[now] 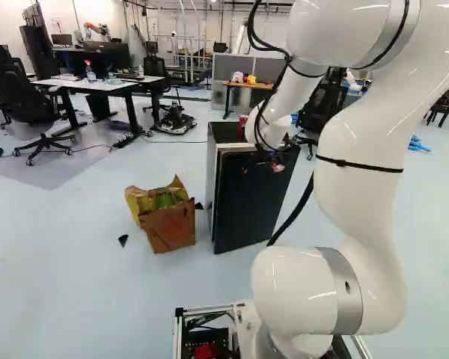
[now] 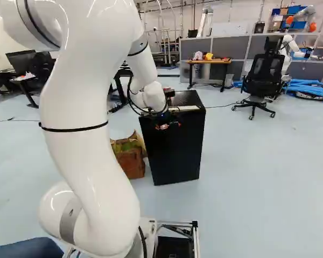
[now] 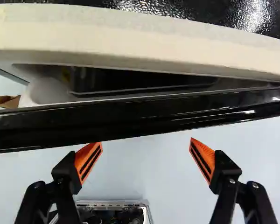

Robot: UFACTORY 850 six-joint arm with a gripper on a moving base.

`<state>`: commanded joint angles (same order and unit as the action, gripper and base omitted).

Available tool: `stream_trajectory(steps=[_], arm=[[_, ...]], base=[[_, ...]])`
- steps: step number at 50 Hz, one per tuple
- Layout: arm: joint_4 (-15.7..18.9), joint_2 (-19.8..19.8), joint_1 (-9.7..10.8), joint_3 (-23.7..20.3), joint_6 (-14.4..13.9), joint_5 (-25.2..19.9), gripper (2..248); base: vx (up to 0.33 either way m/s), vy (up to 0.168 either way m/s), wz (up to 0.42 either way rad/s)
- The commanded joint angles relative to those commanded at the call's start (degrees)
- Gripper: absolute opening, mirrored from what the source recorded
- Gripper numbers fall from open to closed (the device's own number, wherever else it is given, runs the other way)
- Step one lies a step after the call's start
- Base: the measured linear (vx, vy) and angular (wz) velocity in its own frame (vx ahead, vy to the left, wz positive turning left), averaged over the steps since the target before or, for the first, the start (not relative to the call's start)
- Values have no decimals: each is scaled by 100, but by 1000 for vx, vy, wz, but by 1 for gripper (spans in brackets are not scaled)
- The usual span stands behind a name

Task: Grab a drink from the fridge

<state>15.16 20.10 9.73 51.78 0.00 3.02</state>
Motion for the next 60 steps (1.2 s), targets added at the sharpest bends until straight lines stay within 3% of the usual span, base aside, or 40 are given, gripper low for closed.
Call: stream_trajectory(steps=[32,60], arm=[[-547,96,-21,124,0,-8,247],[-611,96,-21,124,0,-456,247]], base=[[0,0,0],[0,0,0]])
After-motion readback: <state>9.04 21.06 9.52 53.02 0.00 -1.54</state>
